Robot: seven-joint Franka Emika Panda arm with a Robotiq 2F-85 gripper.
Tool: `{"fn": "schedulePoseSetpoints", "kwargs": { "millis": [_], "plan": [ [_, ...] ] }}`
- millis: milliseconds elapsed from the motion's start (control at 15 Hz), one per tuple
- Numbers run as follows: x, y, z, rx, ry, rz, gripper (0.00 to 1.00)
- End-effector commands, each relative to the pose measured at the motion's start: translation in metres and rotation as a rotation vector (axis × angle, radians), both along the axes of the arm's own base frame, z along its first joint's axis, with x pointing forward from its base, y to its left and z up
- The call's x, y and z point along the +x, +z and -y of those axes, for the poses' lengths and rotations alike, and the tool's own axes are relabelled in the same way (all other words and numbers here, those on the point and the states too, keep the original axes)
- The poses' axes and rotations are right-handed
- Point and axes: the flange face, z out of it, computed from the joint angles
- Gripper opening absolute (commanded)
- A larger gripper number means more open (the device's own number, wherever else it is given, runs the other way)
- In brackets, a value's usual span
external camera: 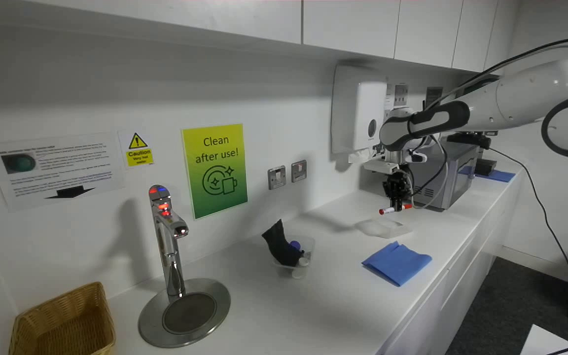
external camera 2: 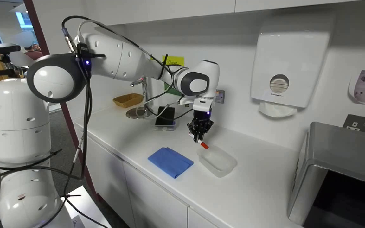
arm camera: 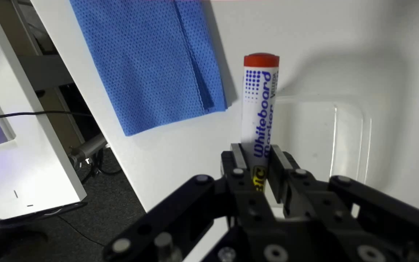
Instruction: Put the marker into the bowl
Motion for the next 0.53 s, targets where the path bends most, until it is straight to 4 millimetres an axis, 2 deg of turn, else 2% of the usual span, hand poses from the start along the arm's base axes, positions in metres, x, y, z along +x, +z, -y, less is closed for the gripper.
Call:
{"fn": "schedulePoseSetpoints", "kwargs": {
  "millis": [0, 467],
  "plan": [
    [-0.016, 0.02, 0.008, -0.04, -0.053, 0.032, 0.05],
    [-0.01, 0.004, 0.028, -0.043, -0.047, 0.008, 0.05]
  ]
}}
